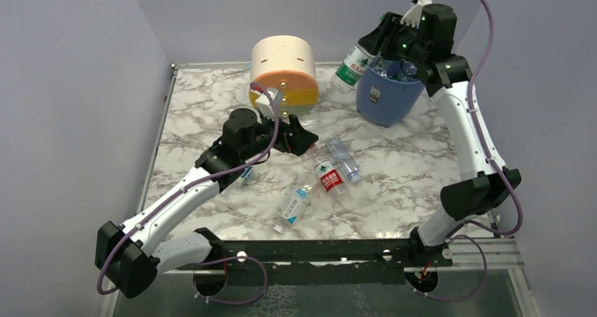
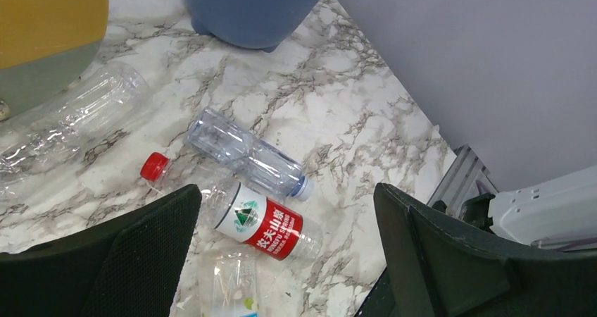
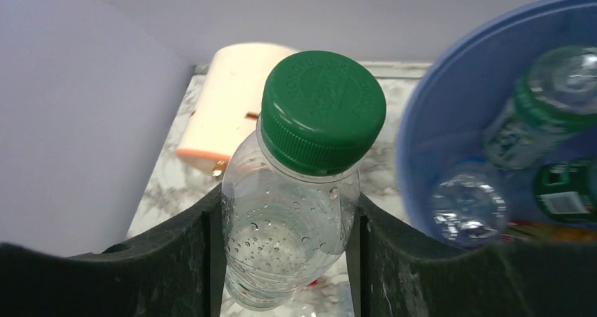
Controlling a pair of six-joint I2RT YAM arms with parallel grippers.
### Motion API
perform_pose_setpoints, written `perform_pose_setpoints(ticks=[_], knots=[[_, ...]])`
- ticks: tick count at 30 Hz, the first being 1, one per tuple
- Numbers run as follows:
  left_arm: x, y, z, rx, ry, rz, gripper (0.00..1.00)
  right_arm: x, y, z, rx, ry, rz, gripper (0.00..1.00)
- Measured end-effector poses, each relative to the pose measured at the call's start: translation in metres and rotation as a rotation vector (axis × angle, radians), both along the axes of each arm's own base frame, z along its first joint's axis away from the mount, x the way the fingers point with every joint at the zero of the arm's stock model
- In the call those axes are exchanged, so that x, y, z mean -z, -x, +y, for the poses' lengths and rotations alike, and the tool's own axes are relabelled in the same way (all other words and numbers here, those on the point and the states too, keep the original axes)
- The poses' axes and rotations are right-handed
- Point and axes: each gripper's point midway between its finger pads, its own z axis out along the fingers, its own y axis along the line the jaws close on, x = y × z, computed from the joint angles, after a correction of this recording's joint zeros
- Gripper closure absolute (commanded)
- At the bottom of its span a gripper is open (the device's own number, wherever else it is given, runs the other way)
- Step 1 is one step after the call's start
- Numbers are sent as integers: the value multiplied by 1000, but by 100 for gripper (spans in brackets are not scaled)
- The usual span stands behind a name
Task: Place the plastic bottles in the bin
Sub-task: Place the plastic bottle in the trash bin.
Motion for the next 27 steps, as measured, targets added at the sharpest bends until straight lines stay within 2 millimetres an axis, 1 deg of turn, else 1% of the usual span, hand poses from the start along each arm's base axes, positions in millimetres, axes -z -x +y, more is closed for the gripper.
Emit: perform_pose_setpoints(ticks=[6,8,10,13,16,18,24,27], knots=[[10,0,0,1,-25,27,1,-12,-26,-66,196,20,-36,46],[15,-1,-1,2,-35,40,1,-14,-32,-85,252,24,-43,46],[20,-1,-1,2,-45,50,1,-13,-36,-100,296,24,-42,46],[23,-2,-1,3,-51,58,1,-15,-39,-114,339,8,-40,46],[25,-2,-2,3,-55,62,1,-17,-43,-121,364,-1,-49,46],[26,-2,-2,4,-57,65,1,-15,-47,-130,395,-1,-49,46],[28,-3,-3,5,-60,71,1,5,-65,-146,452,-9,-14,46],[28,-3,-3,5,-61,71,1,14,-69,-153,475,-18,7,46]])
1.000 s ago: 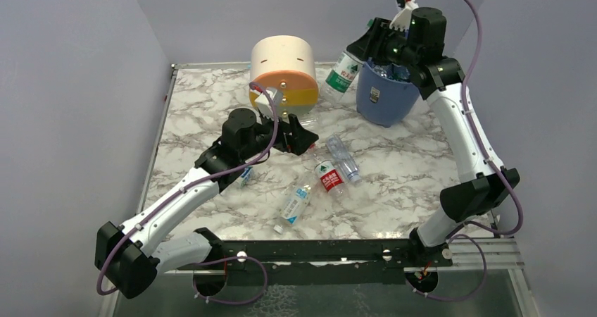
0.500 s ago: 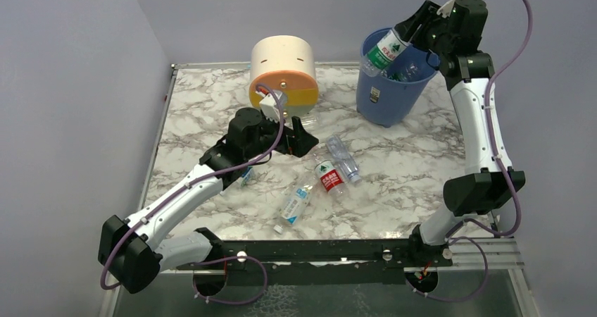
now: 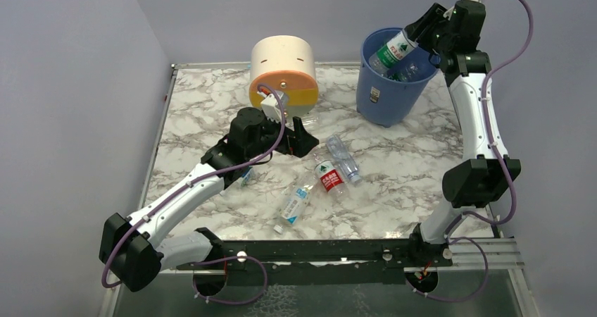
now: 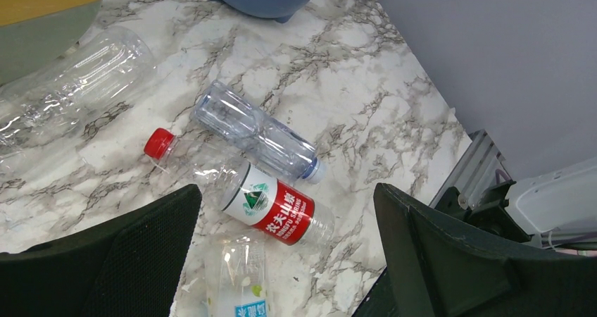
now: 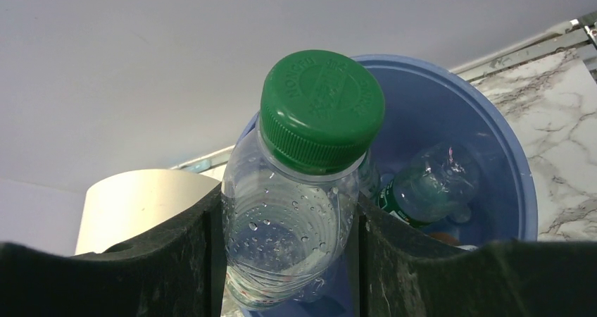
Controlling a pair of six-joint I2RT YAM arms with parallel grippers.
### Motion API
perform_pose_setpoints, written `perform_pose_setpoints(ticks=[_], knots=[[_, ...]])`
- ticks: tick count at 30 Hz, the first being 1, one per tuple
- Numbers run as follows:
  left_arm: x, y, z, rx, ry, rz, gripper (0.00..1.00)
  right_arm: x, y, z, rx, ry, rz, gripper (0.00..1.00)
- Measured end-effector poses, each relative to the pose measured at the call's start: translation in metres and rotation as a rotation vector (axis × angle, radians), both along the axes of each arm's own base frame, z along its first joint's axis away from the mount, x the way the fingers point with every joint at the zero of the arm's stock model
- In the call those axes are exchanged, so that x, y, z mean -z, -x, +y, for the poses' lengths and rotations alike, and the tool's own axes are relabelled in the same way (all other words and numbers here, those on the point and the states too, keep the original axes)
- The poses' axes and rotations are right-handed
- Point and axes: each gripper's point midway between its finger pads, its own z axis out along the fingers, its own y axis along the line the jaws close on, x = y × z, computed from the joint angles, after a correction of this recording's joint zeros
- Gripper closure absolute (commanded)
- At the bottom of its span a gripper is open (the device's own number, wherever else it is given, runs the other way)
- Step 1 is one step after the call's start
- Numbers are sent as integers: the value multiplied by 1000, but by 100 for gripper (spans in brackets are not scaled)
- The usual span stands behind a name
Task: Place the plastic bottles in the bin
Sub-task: Place the plastic bottle in the trash bin.
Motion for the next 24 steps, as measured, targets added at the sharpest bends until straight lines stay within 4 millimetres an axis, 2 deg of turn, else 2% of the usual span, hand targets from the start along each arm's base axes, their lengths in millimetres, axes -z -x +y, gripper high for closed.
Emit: perform_pose_setpoints(ticks=[8,18,24], knots=[[0,0,0,0,0,0,1,1,-6,-4,16,-12,-11,44],[4,0,0,0,-5,7,1,27,-13,-4,20,-25,23,44],[6,1,0,0,-7,10,1,28,-20,-4,23,-39,1,45]])
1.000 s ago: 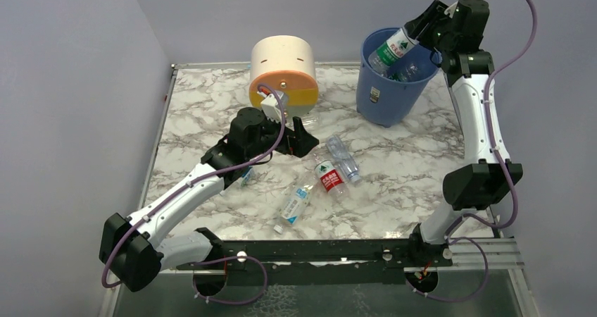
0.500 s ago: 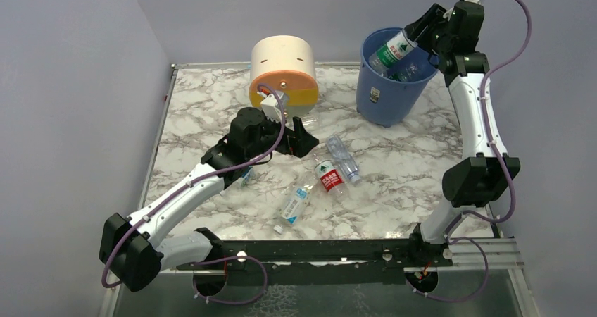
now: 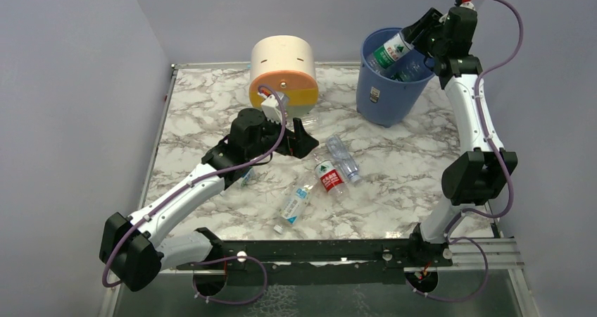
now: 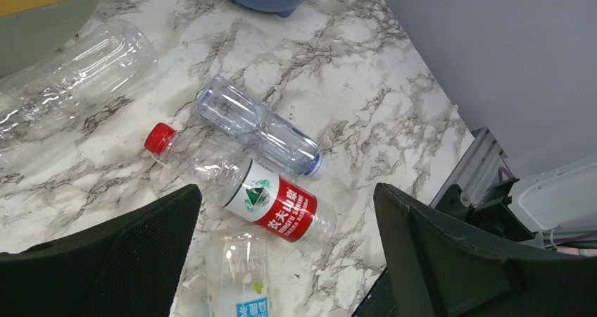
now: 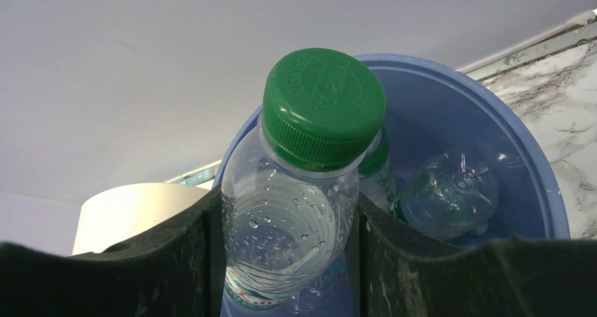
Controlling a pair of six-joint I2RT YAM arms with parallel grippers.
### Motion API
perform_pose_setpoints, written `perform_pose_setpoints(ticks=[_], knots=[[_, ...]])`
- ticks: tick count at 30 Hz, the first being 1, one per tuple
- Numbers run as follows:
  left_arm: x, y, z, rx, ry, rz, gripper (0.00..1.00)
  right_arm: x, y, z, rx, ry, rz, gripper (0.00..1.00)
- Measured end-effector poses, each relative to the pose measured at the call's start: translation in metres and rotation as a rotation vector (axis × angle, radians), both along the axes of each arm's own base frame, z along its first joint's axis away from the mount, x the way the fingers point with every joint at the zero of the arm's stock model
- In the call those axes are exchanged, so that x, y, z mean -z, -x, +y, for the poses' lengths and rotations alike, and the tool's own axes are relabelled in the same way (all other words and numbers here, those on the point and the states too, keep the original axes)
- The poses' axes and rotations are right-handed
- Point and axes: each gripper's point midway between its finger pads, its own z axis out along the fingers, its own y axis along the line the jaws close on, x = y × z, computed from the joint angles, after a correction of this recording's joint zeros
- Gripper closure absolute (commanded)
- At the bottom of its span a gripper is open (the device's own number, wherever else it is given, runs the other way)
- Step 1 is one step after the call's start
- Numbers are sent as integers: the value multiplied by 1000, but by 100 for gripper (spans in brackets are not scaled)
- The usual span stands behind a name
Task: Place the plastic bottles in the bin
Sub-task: Place the plastic bottle in the trash bin.
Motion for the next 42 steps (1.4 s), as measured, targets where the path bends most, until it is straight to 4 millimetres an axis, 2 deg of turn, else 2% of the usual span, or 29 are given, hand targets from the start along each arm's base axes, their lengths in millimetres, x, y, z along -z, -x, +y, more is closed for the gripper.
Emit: perform_pose_setpoints(ticks=[26,33,35,37,42], knots=[[4,-1,-1,3,-6,9,1,4,-11,-3,43,-95,-47,43],[4,-1,-1,3,-6,9,1,11,-13,-11,74,-152,-39,40],[4,-1,-1,3,-6,10,1,12,-14,-14,86,-168,-36,34],[4,-1,-1,3,-6,10,1,14,-15,-18,96,-181,-34,23],[4,-1,-1,3,-6,10,1,27,-15,-25,112,-186,-5,15]])
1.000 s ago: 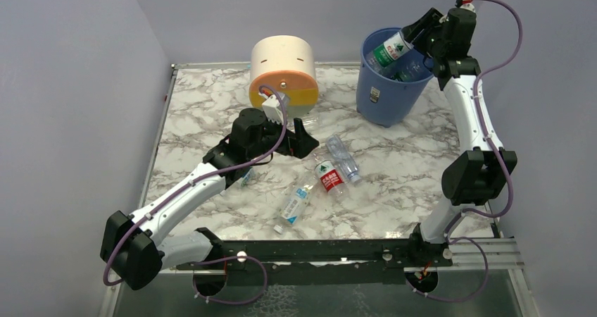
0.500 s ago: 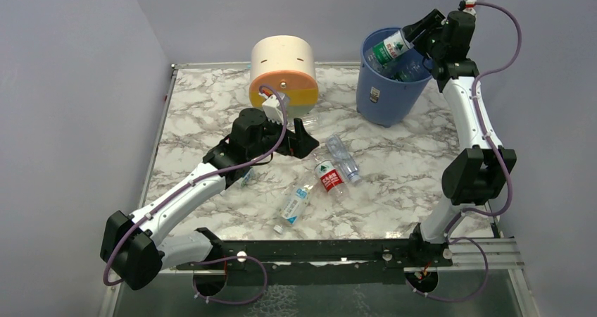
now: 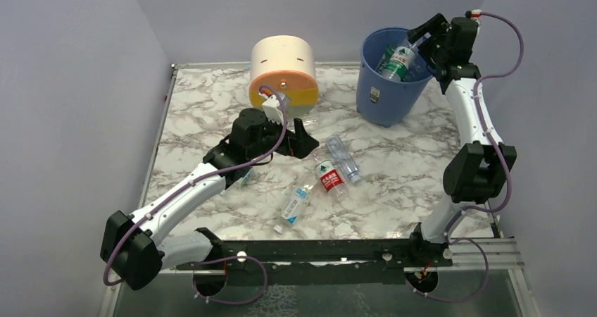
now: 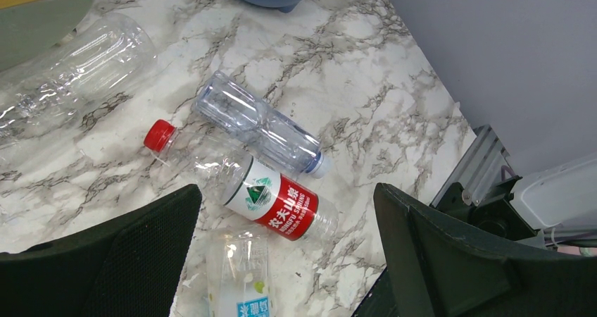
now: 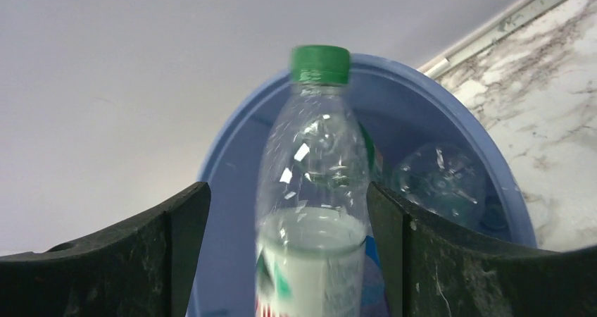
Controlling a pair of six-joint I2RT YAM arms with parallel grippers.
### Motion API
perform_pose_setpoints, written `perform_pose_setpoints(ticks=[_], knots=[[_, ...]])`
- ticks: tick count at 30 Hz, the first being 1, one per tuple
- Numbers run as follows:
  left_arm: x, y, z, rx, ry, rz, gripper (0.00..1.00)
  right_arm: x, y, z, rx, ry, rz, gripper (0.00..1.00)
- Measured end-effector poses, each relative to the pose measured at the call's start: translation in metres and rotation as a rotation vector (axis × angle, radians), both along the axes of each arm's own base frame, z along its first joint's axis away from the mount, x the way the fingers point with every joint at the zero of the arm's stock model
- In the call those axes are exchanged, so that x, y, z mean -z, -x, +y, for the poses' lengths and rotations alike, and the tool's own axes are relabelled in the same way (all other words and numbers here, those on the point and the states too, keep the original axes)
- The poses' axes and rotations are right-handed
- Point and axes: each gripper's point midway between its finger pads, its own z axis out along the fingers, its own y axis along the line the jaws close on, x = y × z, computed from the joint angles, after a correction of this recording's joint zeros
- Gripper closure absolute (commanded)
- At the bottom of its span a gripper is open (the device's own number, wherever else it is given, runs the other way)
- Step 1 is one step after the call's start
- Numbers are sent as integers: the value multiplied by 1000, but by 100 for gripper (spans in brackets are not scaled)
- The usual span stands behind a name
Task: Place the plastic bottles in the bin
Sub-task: Place the plastic bottle in the trash bin.
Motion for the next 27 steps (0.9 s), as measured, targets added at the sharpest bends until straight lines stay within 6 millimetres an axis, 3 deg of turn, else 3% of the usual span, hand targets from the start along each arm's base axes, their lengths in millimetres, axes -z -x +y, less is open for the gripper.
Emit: perform_pose_setpoints(ticks=[6,13,22,27], knots=[[1,0,0,1,-1,2,1,22,3,0,-13,-2,53,15],[5,-1,-1,1,-8,11,1,29,5,4,-38,2,69,15],[7,-1,-2,2,-10,15,1,18,9,13,-93,6,51,18],[8,-2,-2,4,-12,20,1,14,1,15,-115,12,45,20]])
